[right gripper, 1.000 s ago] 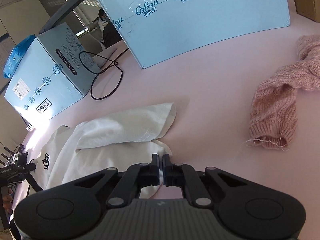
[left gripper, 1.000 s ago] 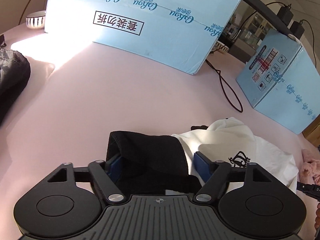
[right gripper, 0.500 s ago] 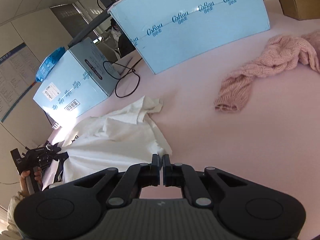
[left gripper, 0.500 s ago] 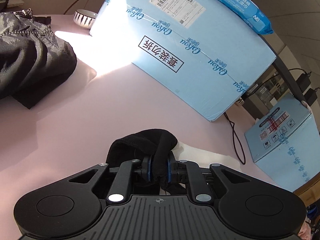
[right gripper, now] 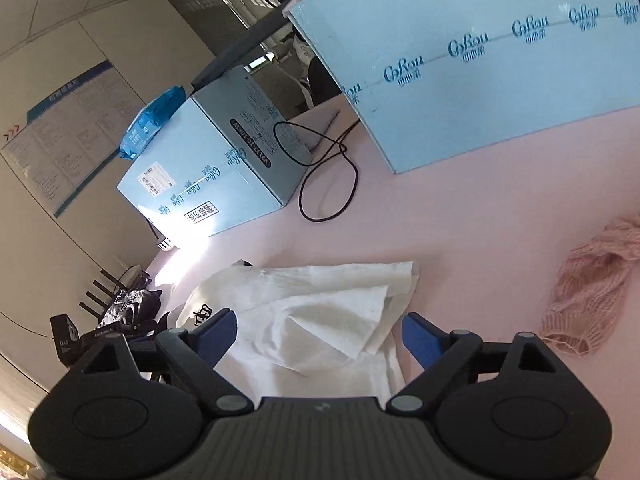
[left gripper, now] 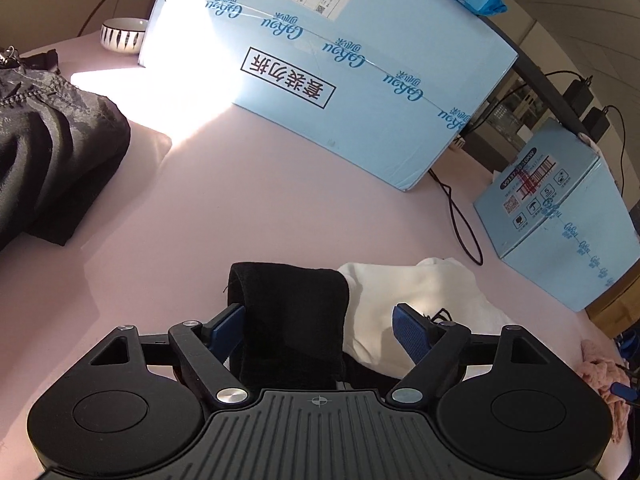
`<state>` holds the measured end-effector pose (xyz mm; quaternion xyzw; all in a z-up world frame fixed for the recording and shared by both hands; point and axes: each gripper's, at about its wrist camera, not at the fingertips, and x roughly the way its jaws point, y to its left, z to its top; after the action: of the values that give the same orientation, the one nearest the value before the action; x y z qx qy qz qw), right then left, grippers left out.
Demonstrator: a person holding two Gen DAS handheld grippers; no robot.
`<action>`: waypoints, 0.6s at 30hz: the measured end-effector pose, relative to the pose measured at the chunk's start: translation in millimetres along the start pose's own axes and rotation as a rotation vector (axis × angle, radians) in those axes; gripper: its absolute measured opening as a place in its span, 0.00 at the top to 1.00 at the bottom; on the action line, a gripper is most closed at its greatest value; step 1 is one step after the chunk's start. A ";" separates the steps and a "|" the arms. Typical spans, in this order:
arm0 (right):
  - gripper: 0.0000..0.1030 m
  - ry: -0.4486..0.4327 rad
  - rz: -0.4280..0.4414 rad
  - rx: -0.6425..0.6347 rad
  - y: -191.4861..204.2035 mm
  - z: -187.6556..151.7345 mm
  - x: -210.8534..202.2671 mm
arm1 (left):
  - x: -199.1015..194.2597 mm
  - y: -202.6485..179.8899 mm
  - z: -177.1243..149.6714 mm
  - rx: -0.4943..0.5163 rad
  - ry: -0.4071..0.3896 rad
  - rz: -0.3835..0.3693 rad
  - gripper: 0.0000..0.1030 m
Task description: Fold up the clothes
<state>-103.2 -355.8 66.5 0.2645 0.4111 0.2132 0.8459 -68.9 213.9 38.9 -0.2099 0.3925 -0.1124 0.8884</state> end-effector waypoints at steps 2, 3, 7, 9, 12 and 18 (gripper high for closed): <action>0.36 0.028 -0.058 0.048 -8.7 10.9 32.3 | 6.7 -0.3 -3.4 0.003 0.021 -0.015 0.20; 0.38 0.030 -0.076 0.061 -12.1 13.6 42.8 | 8.3 -0.4 -3.8 0.006 0.025 -0.021 0.20; 0.58 0.035 -0.143 0.097 -21.0 21.9 80.9 | 16.0 -4.3 -1.6 0.025 0.035 -0.026 0.20; 0.91 0.011 -0.167 0.074 -19.5 22.3 87.6 | 19.1 -5.3 -0.8 0.030 0.033 -0.025 0.23; 0.95 -0.055 -0.194 0.018 -12.3 25.1 89.1 | 24.2 -9.8 -2.1 0.054 0.006 0.021 0.80; 0.95 -0.298 -0.189 -0.211 29.7 47.0 67.5 | 25.0 -22.3 5.3 0.084 -0.072 0.001 0.88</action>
<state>-30.9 -306.7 70.2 0.1633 0.2799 0.1333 0.9366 -49.0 186.5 36.1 -0.1761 0.3555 -0.1208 0.9100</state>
